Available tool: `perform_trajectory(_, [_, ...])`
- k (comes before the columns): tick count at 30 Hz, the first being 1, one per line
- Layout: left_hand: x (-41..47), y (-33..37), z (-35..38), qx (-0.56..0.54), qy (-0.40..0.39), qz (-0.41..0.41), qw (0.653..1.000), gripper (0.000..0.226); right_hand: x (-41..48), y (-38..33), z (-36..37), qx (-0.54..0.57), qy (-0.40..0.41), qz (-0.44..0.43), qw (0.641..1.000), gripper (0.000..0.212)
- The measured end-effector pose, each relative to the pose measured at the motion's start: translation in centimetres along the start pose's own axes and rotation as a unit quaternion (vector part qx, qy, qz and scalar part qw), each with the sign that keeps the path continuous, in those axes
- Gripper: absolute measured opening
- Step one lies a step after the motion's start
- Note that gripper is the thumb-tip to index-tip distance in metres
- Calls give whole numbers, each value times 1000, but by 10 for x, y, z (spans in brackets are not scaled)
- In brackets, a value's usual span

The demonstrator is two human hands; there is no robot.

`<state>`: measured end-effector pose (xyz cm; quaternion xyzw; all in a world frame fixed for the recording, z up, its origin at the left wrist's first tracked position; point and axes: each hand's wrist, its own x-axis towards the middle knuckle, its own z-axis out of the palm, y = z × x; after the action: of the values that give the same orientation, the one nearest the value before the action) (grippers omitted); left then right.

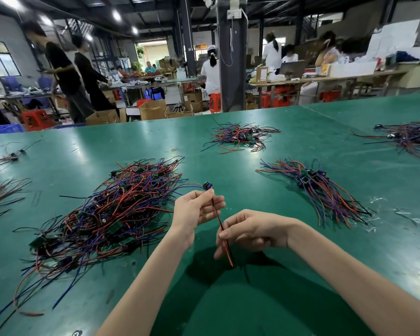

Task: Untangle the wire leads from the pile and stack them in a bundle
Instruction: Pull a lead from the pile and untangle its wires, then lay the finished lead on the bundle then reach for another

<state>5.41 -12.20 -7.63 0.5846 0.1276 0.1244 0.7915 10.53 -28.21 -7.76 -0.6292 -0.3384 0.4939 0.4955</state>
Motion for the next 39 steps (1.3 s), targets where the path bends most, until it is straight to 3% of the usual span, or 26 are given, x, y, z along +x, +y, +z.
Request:
perform_trajectory(7, [-3, -9, 3, 82, -51, -6, 995, 30, 6, -1, -3, 91, 188, -62, 976, 18])
perform_trajectory(12, [-1, -11, 4, 83, -53, -15, 995, 11, 7, -5, -5, 60, 277, -84, 955, 20])
perform_trajectory(16, [1, -11, 3, 78, -47, -34, 995, 9, 0, -15, -30, 121, 360, -147, 913, 18])
perform_trajectory(20, [1, -12, 3, 83, -55, -39, 994, 8, -21, -17, -79, 154, 479, -192, 843, 16])
perform_trajectory(24, [1, -14, 3, 89, -58, -40, 994, 10, -38, 9, -119, -1, 641, -79, 764, 17])
perform_trajectory(27, [1, -14, 3, 96, -58, -41, 993, 10, -46, 24, -132, -62, 693, 11, 718, 17])
perform_trajectory(31, [0, -12, 3, 99, -51, -39, 993, 12, -50, 24, -132, -138, 718, 79, 677, 17])
perform_trajectory(39, [-2, -10, 1, 94, -38, -38, 994, 14, -46, 24, -115, -284, 703, 157, 632, 12])
